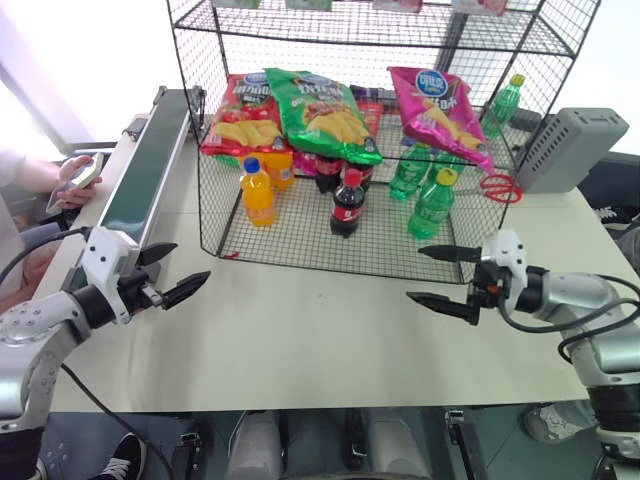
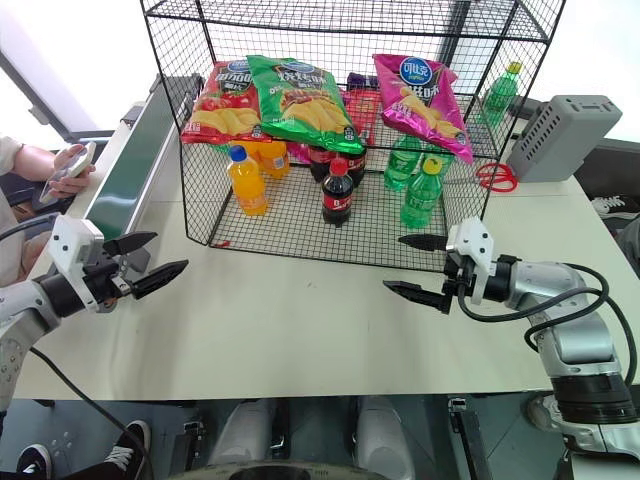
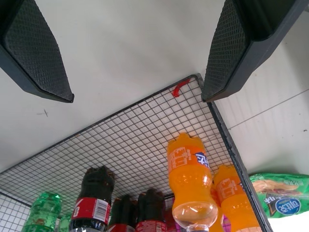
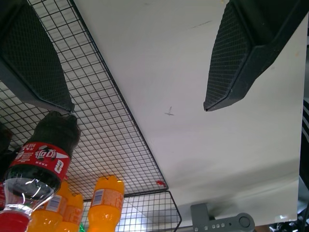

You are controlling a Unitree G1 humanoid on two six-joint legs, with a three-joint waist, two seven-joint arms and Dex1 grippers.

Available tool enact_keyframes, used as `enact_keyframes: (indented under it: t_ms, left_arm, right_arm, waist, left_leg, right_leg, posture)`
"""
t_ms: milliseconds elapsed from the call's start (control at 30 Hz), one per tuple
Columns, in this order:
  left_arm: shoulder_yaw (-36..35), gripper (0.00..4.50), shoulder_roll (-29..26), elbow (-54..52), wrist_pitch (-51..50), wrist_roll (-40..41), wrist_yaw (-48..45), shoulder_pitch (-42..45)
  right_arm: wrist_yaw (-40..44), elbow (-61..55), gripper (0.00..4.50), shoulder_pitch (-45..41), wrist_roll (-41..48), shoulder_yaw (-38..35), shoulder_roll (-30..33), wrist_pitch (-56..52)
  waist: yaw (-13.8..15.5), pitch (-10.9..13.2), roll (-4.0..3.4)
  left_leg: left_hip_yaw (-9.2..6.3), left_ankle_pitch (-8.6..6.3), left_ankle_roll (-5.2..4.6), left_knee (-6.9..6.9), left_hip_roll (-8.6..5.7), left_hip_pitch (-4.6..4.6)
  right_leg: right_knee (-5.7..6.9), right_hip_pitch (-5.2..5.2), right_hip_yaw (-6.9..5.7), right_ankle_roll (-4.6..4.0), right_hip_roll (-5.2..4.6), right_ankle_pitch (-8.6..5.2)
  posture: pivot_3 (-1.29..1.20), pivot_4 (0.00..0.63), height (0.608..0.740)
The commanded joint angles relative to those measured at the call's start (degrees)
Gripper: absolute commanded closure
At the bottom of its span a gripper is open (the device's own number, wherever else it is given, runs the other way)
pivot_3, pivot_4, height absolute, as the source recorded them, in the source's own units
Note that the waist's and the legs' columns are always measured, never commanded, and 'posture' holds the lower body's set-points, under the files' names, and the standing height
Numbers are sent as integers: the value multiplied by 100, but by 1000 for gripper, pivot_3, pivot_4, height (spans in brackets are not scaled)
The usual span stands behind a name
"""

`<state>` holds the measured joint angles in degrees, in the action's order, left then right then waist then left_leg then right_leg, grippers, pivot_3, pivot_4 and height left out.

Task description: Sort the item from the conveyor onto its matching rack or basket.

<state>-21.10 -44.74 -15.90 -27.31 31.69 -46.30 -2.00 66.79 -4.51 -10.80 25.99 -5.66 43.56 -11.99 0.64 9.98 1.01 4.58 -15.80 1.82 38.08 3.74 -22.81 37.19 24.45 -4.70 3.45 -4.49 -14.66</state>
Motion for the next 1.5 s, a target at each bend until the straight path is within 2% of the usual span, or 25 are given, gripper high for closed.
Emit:
enact_keyframes:
  t_ms: [33,1500]
  left_arm:
    - [-130,0,68,-161,122,60,46,106]
    - [-60,0,79,94,426,-169,-242,272]
  right_arm:
    - [33,-41,35,-95,33,-40,-10,71]
    - [20,201,35,-254,-270,135,-113,387]
  waist:
    - [1,0,0]
    - [-4,0,0]
  left_leg:
    - [0,0,0,0,0,0]
    - [1,0,0,1,0,1]
  right_leg:
    - [0,0,0,0,0,0]
    - [1,0,0,1,0,0]
  posture:
    - [0,150,740]
    - [0,150,740]
